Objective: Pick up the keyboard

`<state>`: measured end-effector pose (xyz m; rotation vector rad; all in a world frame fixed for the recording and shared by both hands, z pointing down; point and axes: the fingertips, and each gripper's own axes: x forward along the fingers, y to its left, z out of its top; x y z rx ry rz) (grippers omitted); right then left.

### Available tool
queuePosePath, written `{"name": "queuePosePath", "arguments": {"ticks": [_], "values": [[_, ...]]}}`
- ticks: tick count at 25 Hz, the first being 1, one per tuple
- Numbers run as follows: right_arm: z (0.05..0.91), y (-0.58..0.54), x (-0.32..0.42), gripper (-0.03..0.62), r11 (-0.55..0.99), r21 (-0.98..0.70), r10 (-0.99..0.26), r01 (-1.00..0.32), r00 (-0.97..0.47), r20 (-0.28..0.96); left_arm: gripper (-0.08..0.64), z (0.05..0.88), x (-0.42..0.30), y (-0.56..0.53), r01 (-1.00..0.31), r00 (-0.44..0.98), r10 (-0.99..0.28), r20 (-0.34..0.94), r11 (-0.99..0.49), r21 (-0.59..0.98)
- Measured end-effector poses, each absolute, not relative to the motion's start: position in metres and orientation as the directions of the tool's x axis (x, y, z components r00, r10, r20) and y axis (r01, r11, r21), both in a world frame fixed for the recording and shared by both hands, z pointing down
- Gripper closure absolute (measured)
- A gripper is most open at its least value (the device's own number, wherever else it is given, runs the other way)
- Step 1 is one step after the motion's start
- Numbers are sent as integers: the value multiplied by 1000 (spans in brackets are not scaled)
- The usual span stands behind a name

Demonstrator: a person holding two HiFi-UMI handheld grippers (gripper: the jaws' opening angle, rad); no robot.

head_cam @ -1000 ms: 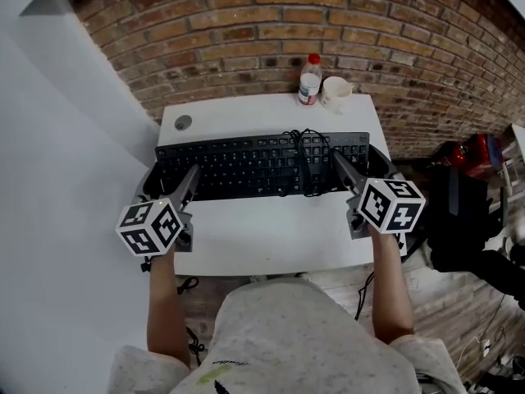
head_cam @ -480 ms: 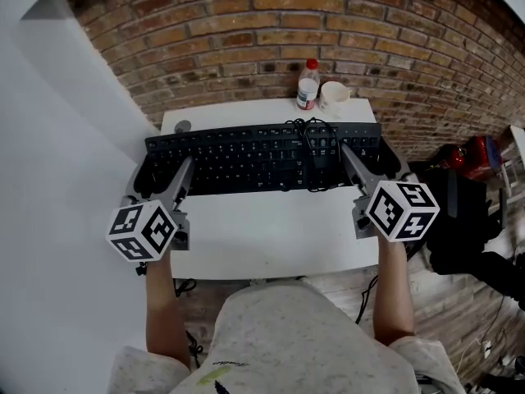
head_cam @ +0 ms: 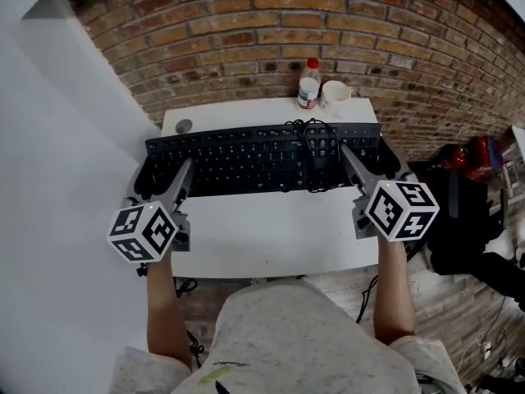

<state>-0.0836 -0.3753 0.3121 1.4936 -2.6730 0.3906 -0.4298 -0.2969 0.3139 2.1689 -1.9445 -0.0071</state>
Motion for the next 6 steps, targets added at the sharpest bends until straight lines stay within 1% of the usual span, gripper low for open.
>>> {"name": "queuePosePath", "arguments": {"ticks": [6], "values": [[309, -375, -86, 219, 505, -190, -828, -842, -534, 171, 164, 313, -432, -295, -980, 116, -982, 150, -88, 177]]}}
